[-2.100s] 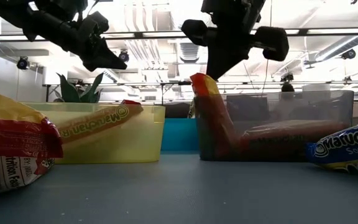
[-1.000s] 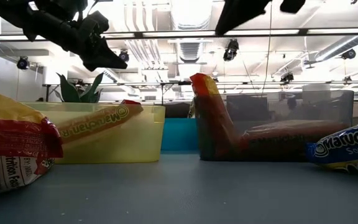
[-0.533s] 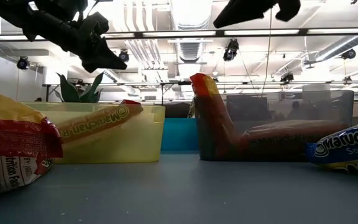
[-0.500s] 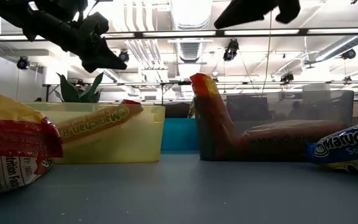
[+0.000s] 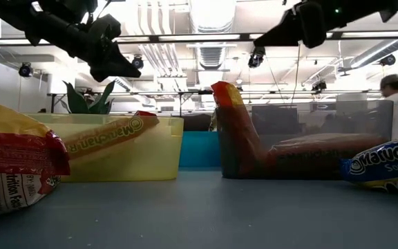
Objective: Sort Maruchan noodles
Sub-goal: Put the red noodle pack into the yellow bin
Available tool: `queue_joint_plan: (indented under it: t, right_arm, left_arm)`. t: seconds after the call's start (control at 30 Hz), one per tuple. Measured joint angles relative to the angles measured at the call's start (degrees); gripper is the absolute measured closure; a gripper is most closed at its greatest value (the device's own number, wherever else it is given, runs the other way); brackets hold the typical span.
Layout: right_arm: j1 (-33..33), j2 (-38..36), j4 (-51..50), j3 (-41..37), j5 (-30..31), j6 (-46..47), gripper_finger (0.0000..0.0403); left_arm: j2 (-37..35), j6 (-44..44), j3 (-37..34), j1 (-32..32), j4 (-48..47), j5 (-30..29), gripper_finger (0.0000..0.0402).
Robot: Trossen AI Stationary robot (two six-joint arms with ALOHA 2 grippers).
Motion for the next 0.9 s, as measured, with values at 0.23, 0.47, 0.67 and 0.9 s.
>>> queue_joint_plan:
  t: [0.23, 0.47, 0.67, 0.9]
  right_arm:
    - [-0.3, -3.8, 9.2, -7.4, -1.5, 0.8, 0.0394]
    - [-0.3, -3.6, 18.5, -11.6, -3.6, -2.3, 0.0394]
    - [-0.9, -5.2, 36.8, -13.6, 1.3, -13.0, 0.0394]
    - [-4.6, -12.2, 38.5, -14.7, 1.2, -16.6, 0.0394]
  left_arm:
    - [0.0, 0.0, 0.0, 0.0, 0.9, 0.0, 0.0402]
    - [0.0, -0.7, 0.0, 0.0, 1.7, 0.0, 0.0402]
    - [0.0, -3.3, 1.8, 0.0, -1.9, 0.0, 0.0402]
    - [0.1, -10.9, 11.9, 0.0, -25.5, -3.5, 0.0402]
